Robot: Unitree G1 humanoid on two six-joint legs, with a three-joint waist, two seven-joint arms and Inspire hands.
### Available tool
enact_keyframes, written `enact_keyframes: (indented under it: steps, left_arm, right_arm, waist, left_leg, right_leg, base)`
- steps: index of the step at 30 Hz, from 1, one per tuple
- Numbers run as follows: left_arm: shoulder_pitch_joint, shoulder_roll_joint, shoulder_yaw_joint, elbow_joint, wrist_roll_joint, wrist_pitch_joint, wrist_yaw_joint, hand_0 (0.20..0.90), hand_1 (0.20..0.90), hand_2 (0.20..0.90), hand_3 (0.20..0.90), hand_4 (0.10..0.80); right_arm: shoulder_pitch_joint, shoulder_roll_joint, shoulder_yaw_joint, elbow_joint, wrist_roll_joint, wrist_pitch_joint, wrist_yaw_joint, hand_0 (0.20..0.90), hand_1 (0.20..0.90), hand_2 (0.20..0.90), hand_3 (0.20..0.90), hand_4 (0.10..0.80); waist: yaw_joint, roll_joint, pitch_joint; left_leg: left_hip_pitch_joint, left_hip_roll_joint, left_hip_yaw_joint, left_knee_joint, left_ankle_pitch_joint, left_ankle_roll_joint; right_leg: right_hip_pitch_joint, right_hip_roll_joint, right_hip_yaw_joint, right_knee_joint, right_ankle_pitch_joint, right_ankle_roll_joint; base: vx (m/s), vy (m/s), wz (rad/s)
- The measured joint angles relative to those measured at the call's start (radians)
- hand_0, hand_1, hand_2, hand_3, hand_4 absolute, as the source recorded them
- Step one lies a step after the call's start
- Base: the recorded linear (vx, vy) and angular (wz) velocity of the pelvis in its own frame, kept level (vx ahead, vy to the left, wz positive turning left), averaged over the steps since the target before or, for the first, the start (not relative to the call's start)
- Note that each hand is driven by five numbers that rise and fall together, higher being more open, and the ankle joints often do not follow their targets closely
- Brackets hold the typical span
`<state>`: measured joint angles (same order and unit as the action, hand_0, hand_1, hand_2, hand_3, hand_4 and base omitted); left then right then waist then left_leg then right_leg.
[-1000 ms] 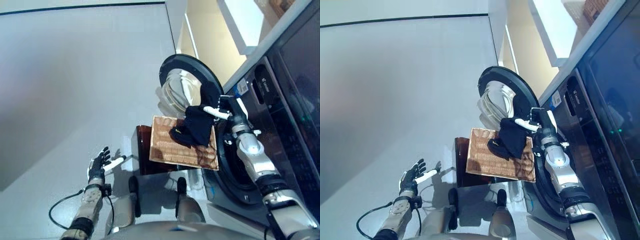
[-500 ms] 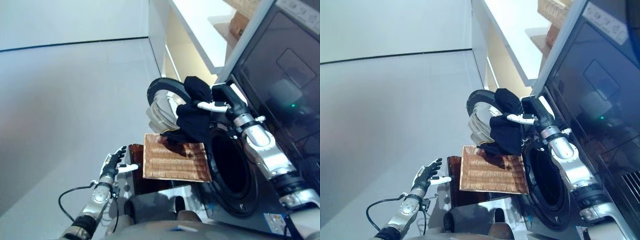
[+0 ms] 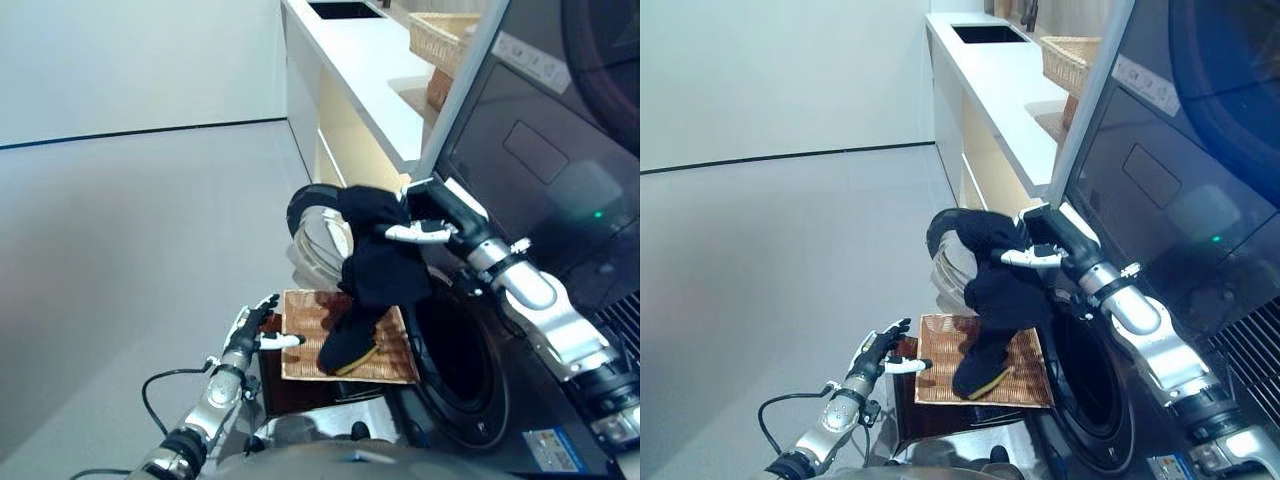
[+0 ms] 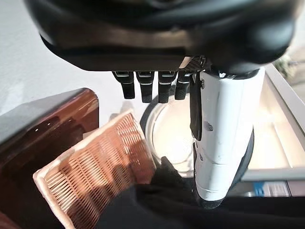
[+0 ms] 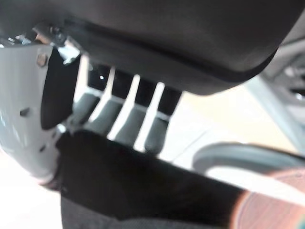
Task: Pick up the clothes and place them into the washing machine
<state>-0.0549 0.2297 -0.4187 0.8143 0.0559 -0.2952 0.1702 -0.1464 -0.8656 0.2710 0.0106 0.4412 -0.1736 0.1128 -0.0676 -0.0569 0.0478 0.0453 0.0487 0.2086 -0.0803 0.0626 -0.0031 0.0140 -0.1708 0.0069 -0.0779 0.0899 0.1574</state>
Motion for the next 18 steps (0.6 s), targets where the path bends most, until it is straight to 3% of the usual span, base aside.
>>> enact_keyframes:
  steps: [7,18]
  left_arm:
    - [-0.015,-0.009,-0.062,-0.036,0.011,0.000,-0.009,0.900,0.900,0.900,0.900,0.800]
    - [-0.061,-0.013,-0.071,-0.071,-0.002,0.000,-0.011,0.900,0.900,0.900,0.900,0.800]
  right_arm:
    - [0.043,-0.026,0.000,-0.093,0.021,0.000,0.029,0.200,0.200,0.200,0.200,0.300]
    - [0.028,-0.038,0.012,-0.115,0.021,0.000,0.043,0.200,0.200,0.200,0.200,0.300]
  waist:
    - [-0.001,0.002,-0.001]
    - [0.001,0.002,-0.002]
  left_leg:
    - [0.001,0.002,-0.016,-0.002,0.002,-0.003]
    - [0.001,0.004,-0.023,0.001,0.004,-0.001]
  right_leg:
    - [0.013,0.001,-0.021,-0.004,-0.002,-0.003]
    - [0.017,0.005,-0.023,-0.003,-0.002,-0.004]
  base:
    - [0.008,0.007,0.06]
    - [0.000,0.001,0.00]
